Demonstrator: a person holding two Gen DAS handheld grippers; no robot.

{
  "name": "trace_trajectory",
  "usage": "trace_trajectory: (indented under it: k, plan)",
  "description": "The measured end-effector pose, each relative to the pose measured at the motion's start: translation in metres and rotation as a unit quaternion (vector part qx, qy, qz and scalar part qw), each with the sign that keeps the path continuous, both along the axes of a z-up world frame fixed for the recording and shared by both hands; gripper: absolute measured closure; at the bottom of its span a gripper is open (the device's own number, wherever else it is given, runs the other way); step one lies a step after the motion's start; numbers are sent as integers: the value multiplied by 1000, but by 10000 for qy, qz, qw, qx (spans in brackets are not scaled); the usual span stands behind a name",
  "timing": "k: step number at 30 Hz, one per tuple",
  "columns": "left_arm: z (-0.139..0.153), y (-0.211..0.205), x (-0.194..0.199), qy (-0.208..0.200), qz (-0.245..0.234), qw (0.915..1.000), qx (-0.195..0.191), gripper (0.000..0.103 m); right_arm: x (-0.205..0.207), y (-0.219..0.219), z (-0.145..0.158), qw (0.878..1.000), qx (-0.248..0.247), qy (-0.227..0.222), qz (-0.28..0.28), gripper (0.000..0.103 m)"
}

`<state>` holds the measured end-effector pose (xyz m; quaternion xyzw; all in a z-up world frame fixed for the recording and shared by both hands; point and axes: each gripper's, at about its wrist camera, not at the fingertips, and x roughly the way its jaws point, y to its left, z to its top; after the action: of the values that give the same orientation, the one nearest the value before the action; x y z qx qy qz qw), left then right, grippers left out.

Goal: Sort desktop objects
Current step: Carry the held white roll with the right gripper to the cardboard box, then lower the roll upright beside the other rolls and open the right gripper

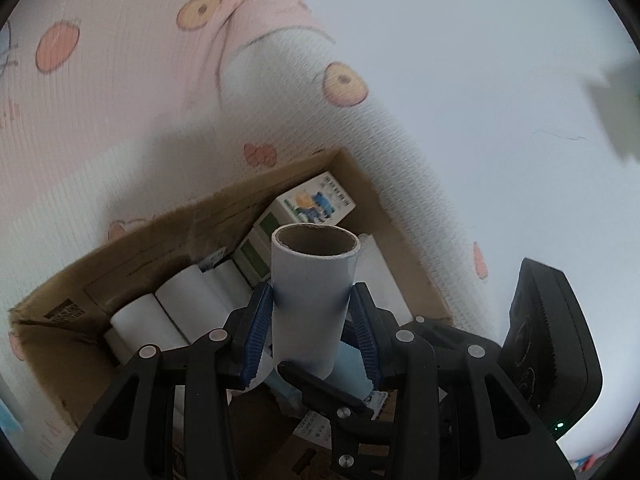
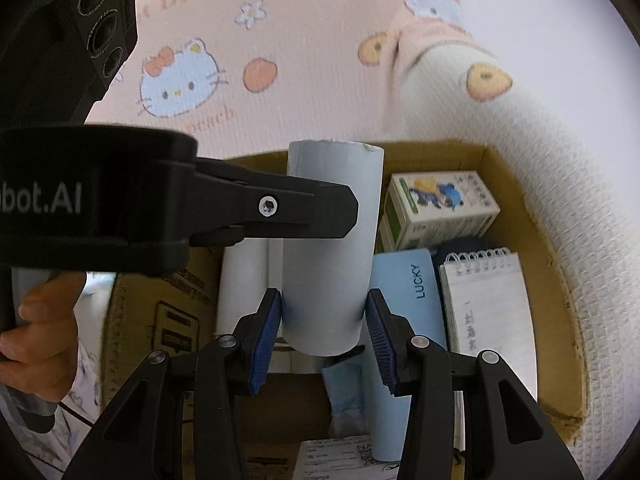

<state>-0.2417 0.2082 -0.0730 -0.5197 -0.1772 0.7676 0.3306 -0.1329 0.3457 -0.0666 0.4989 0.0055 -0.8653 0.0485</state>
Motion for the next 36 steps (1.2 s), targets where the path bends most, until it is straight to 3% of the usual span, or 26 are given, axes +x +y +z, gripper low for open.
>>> trace_trajectory:
  k: [5,13,16,24,26,31,36]
  plan:
    - [-13,-1,-5,-131,65,9999,-65,59,-18,5,-14,9985,-82,-546,59,62]
    - [-21,-9,-16,-314,141,9994,100,60,-34,6,-15,9959,5,-859,288,62]
    - [-23,-10,-18,-327,164,9993,-17,61,-38,3,-15,9947,95,-954,365,62]
    - [-44,-19,-24,-858,301,9958,-141,67,-44,9,-17,9920,-353,-1173,299,62]
    - [-42,-19,-24,-773,324,9963,-175,68,-45,9,-20,9922,-146,-1212,232,62]
    - [-42,-17,-21,-691,253,9969,-296,69,-44,10,-21,9919,-175,-1238,226,62]
    - [-33,-27,-16,-460,321,9984,-87,69,-39,10,-15,9922,-165,-1207,250,62]
